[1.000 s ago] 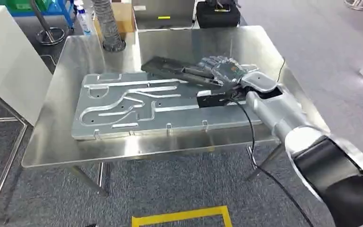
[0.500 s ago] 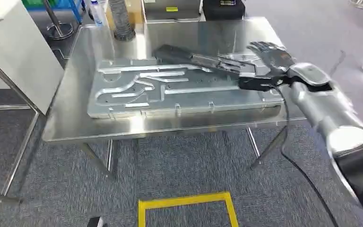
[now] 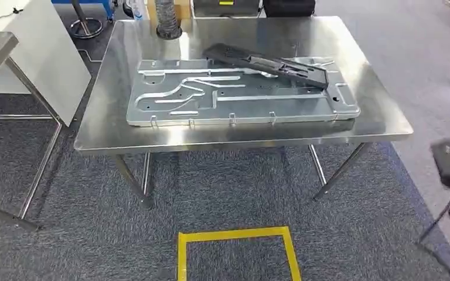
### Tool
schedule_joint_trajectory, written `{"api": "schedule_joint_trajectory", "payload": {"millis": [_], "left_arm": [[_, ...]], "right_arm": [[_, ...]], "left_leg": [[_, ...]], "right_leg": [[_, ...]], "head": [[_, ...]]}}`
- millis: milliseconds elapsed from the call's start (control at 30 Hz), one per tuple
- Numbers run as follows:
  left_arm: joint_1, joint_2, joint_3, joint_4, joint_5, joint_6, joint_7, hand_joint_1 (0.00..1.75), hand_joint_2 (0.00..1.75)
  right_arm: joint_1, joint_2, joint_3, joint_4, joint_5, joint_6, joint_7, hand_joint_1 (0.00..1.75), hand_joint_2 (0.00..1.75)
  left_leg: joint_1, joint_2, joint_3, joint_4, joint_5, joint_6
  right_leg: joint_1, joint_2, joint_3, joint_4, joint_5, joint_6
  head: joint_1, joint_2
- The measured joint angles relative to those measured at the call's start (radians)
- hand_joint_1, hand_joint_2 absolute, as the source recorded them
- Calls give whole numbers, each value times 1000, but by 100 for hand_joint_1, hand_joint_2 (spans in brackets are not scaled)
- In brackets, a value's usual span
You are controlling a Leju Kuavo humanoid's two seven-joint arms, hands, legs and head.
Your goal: Take the parts from the cabinet and place them on the table.
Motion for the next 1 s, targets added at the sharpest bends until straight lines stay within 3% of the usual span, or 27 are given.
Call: {"api": "schedule_joint_trajectory", "payload": {"millis": [33, 67, 100, 167, 200, 233, 267, 300, 333, 367, 400, 433, 467, 533, 567, 600, 667, 700, 733, 767, 800, 833, 867, 900, 933, 967, 1000], "left_arm": [[5, -4, 3, 0, 1, 1, 3, 0, 0], [9, -6, 7, 1, 2, 2, 7, 0, 0], [12, -9, 10, 3, 2, 4, 9, 0, 0], [13, -10, 11, 3, -5, 8, 12, 0, 0], [7, -10, 11, 3, -8, 10, 12, 0, 0], [0, -11, 11, 3, -14, 11, 12, 0, 0], [-5, -12, 11, 3, -16, 11, 11, 0, 0], [-10, -12, 11, 3, -21, 11, 11, 0, 0], [-15, -12, 11, 3, -24, 12, 11, 0, 0], [-19, -12, 11, 3, -25, 13, 11, 0, 0], [-26, -9, 10, 2, -27, 16, 11, 0, 0], [-34, -7, 10, 2, -29, 16, 10, 0, 0], [-35, -7, 9, 2, -31, 16, 10, 0, 0], [-36, -8, 7, 2, -36, 16, 9, 0, 0], [-32, -9, 7, 3, -39, 16, 11, 0, 0], [-33, -11, 6, 3, -45, 16, 14, 0, 0], [-29, -11, 2, 3, -49, 17, 21, 0, 0], [-27, -11, -1, 3, -50, 17, 24, 0, 0], [-26, -11, -3, 3, -52, 17, 26, 0, 0], [-26, -11, -4, 3, -57, 18, 32, 0, 0], [-26, -11, -5, 3, -59, 18, 34, 0, 0], [-27, -11, -7, 3, -61, 18, 36, 0, 0], [-27, -12, -8, 3, -66, 17, 39, 0, 0], [-29, -12, -9, 3, -67, 17, 42, 0, 0], [-32, -8, -10, 1, -67, 18, 44, 0, 0], [-32, -11, -11, 2, -69, 17, 47, 0, 0], [-35, -11, -11, 1, -69, 18, 48, 0, 0]], "right_arm": [[73, 50, -52, 21, -35, 12, 8, 0, 0], [127, 98, -95, 39, -60, 34, 33, 0, 0], [179, 147, -131, 56, -81, 53, 66, 0, 0], [271, 267, -194, 78, -139, 66, 135, 0, 0], [309, 333, -231, 93, -179, 66, 172, 0, 0], [339, 406, -273, 107, -216, 52, 198, 0, 0], [360, 470, -313, 116, -246, 32, 211, 0, 0], [376, 535, -345, 122, -265, 13, 212, 0, 0], [387, 583, -373, 125, -275, -2, 208, 0, 0], [394, 619, -396, 128, -275, -12, 193, 0, 0], [400, 658, -413, 132, -270, -11, 180, 0, 0], [405, 685, -421, 132, -254, 1, 155, 0, 0], [410, 706, -424, 133, -241, 15, 134, 0, 0], [412, 730, -424, 138, -218, 43, 98, 0, 0], [419, 734, -425, 141, -204, 53, 80, 0, 0], [416, 739, -424, 143, -184, 63, 72, 0, 0], [411, 739, -419, 143, -159, 82, 64, 0, 0], [409, 739, -417, 143, -154, 89, 61, 0, 0], [405, 739, -416, 143, -154, 92, 58, 0, 0], [402, 739, -417, 143, -160, 97, 54, 0, 0], [399, 739, -417, 143, -166, 99, 53, 0, 0], [398, 739, -417, 143, -172, 100, 53, 0, 0], [398, 739, -417, 143, -173, 100, 55, 0, 0], [397, 739, -417, 143, -173, 100, 59, 0, 0], [395, 752, -417, 143, -173, 101, 66, 0, 0], [394, 746, -417, 143, -173, 99, 71, 0, 0], [395, 753, -417, 146, -172, 99, 79, 0, 0]], "left_leg": [[3, 1, -3, 0, 6, -8], [7, 6, -8, 7, -13, -10], [3, 17, -19, 36, -69, -10], [0, 30, -45, 167, -194, -16], [-1, 32, -54, 242, -238, -21], [-3, 33, -55, 299, -247, -25], [-4, 34, -42, 317, -228, -26], [-10, 34, -9, 293, -189, -24], [-14, 35, 41, 232, -151, -14], [-22, 35, 105, 149, -131, 1], [-36, 34, 182, 50, -145, 18], [-43, 39, 236, -43, -171, 23], [-40, 40, 242, -61, -176, 13], [-47, 41, 233, -59, -158, 20], [-38, 46, 227, -76, -137, 23], [-36, 55, 214, -78, -121, 28], [-36, 55, 177, -72, -96, 32], [-36, 57, 160, -68, -84, 30], [-36, 60, 140, -62, -73, 28], [-34, 63, 116, -53, -60, 23], [-32, 65, 91, -42, -49, 19], [-28, 67, 66, -30, -41, 13], [-24, 67, 45, -17, -34, 7], [-24, 66, 28, 0, -28, -1], [-25, 64, 12, 12, -24, -7], [-26, 65, 5, 19, -16, -16], [-22, 65, 1, 19, -5, -21]], "right_leg": [[5, 1, -5, -10, 11, -9], [-5, -2, -12, -15, 23, -19], [-4, -2, -22, -15, 31, -29], [-3, -2, -37, -13, 44, -41], [-2, -2, -47, -10, 50, -43], [-2, -3, -60, -3, 56, -45], [-1, -3, -75, 4, 62, -48], [0, 1, -92, 11, 69, -49], [0, 6, -108, 18, 78, -51], [1, 14, -120, 22, 86, -51], [-4, 16, -126, 25, 93, -50], [0, 22, -130, 29, 102, -47], [-2, 21, -133, 27, 113, -43], [-10, 23, -136, 20, 136, -35], [-4, 28, -140, 20, 139, -30], [-9, 25, -151, 37, 101, -23], [-18, 24, -180, 153, -42, -13], [-24, 24, -192, 226, -95, -6], [-29, 24, -202, 296, -118, 0], [-35, 23, -201, 347, -102, 6], [-41, 23, -184, 353, -59, 12], [-48, 23, -146, 321, -11, 19], [-55, 22, -92, 256, 16, 27], [-64, 22, -24, 168, 5, 37], [-58, 24, 40, 65, -56, 49], [-51, 27, 55, 20, -85, 19], [-49, 24, 45, 25, -76, 11]], "head": [[0, 0], [0, 0], [0, 0], [-1, 0], [-1, 0], [-1, 0], [0, 0], [-1, 0], [0, 0], [-1, 0], [-1, 0], [-1, 0], [0, 0], [-1, 0], [0, 0], [-1, 0], [0, 0], [0, 0], [0, 0], [0, 0], [0, 0], [-1, 0], [-1, 0], [-1, 0], [0, 0], [-3, 0], [-3, 0]]}}
